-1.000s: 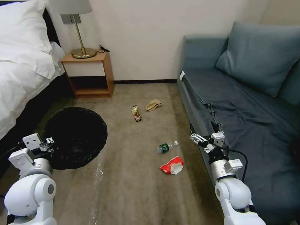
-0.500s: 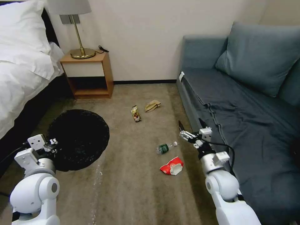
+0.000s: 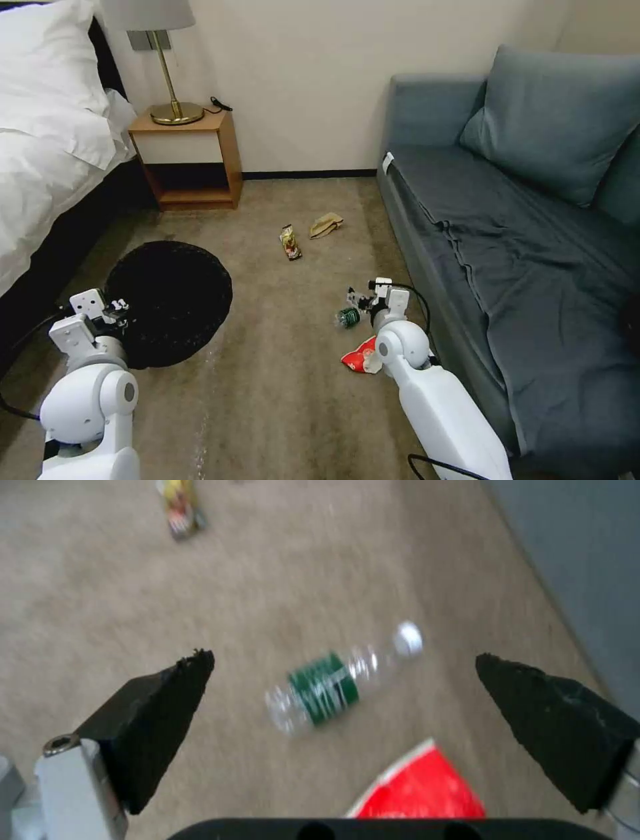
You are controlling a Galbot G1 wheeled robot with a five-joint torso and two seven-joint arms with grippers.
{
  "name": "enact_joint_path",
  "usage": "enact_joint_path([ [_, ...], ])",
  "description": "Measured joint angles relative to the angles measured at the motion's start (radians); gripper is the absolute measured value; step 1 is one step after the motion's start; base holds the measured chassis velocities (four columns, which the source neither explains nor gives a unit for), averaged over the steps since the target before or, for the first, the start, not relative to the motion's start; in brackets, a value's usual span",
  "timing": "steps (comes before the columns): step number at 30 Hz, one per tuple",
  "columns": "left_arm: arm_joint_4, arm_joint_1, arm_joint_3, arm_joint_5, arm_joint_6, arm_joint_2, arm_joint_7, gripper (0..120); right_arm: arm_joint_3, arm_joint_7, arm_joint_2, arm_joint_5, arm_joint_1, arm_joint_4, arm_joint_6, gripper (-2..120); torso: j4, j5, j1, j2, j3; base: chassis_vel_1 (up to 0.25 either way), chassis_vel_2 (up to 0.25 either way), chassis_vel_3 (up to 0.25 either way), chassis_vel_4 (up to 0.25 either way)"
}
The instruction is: Pick up the trash bin, then pick up the garbage on the floor and place it into the trash bin.
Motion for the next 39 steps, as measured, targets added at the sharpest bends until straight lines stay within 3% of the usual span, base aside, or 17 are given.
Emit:
enact_joint_path([
  [12,-0.002,0.014,0.012,0.022,-0.005,-0.012,0.002,4,0.039,0.104,0.076,0.069,-0.014,-0.095,-0.047,100,0.0,0.0,0.0,0.0,0.0,0.0,0.0,0.0,0.0],
  [22,-0.01,0.018,0.014,0.024,-0.012,-0.023,0.004,4,0.061,0.158,0.135,0.058,-0.041,-0.137,-0.054,100,0.0,0.0,0.0,0.0,0.0,0.0,0.0,0.0,0.0],
  [39,-0.023,0.033,0.009,0.024,-0.017,-0.025,0.006,4,0.121,0.135,0.186,-0.019,-0.042,-0.289,-0.017,100,0.0,0.0,0.0,0.0,0.0,0.0,0.0,0.0,0.0],
])
